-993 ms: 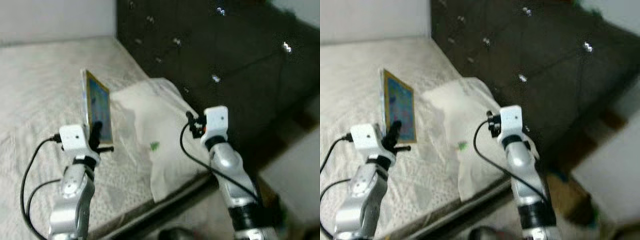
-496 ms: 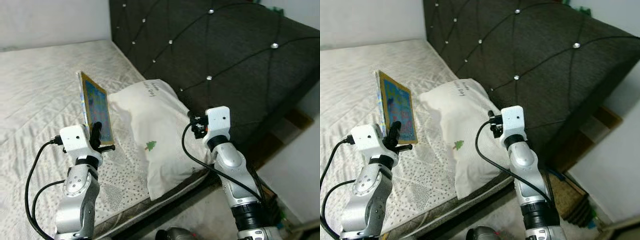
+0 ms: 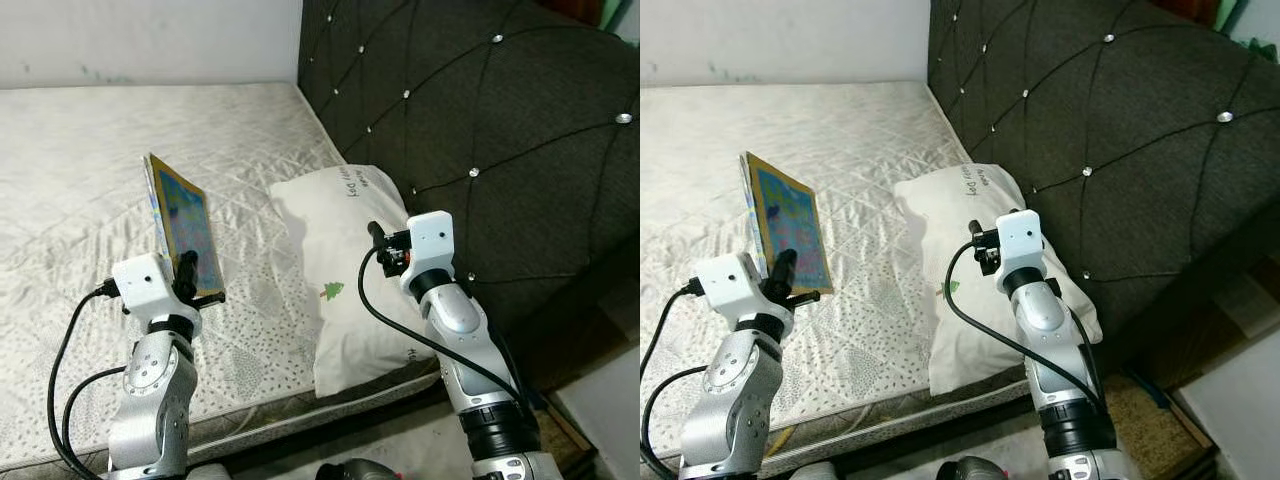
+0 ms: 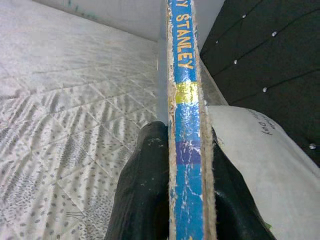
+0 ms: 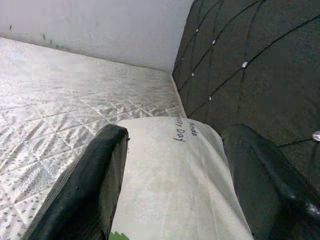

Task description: Clean up the room

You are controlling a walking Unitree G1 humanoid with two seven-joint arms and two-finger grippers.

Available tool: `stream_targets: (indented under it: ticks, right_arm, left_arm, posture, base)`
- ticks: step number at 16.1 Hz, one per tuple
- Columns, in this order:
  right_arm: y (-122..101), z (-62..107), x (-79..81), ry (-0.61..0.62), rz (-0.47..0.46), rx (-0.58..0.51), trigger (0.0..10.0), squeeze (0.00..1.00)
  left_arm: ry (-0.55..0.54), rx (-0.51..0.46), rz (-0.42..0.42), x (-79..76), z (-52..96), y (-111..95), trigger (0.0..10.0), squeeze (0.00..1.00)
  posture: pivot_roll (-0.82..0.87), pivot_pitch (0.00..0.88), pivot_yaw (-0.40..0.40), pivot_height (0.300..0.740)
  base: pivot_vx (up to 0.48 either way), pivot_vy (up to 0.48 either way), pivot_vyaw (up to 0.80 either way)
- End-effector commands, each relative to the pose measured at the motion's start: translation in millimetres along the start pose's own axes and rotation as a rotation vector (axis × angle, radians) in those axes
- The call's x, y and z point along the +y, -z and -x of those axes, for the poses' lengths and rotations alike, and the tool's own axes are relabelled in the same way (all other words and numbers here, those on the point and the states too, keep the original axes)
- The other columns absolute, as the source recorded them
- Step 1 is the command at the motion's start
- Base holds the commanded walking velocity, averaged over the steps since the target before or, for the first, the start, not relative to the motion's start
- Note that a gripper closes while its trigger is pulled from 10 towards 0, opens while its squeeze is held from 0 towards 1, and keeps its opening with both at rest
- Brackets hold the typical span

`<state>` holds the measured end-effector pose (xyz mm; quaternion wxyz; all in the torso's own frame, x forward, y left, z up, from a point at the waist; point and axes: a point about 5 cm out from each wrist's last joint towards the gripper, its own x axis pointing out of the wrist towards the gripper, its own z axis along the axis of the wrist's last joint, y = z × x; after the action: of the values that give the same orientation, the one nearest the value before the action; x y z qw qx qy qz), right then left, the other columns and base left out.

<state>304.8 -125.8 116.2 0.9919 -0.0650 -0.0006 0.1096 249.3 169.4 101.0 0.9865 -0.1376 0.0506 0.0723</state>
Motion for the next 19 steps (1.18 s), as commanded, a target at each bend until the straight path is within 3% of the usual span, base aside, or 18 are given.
stream_targets:
  ticks: [1, 5, 12, 19]
  right_arm:
    - [-2.8, 0.1, -4.6, 0.011, -0.003, -0.009, 10.0, 0.00]
    - [-3.2, -0.5, -5.3, 0.009, -0.007, -0.011, 10.0, 0.00]
    - [-1.0, -1.1, -3.3, -0.013, -0.016, 0.001, 10.0, 0.00]
    - [-1.7, -1.3, -1.4, -0.030, -0.030, -0.007, 10.0, 0.00]
  left_arm:
    - [0.016, -0.031, 0.008, -5.9, -2.7, -7.5, 10.0, 0.00]
    - [0.013, -0.030, 0.015, -6.2, -3.6, -8.1, 10.0, 0.00]
    - [-0.020, -0.036, 0.044, -3.2, -6.9, -11.0, 10.0, 0.00]
    - [-0.032, -0.040, 0.040, -0.1, -4.9, -11.3, 10.0, 0.00]
  posture:
    - [-0.07, 0.009, -0.101, 0.740]
    - [-0.07, 0.009, -0.102, 0.705]
    - [-0.07, 0.007, -0.104, 0.700]
    - [-0.06, 0.009, -0.109, 0.622]
  base:
    - [0.000, 0.000, 0.00]
    - [0.000, 0.000, 0.00]
    - [0.000, 0.000, 0.00]
    - [0.000, 0.000, 0.00]
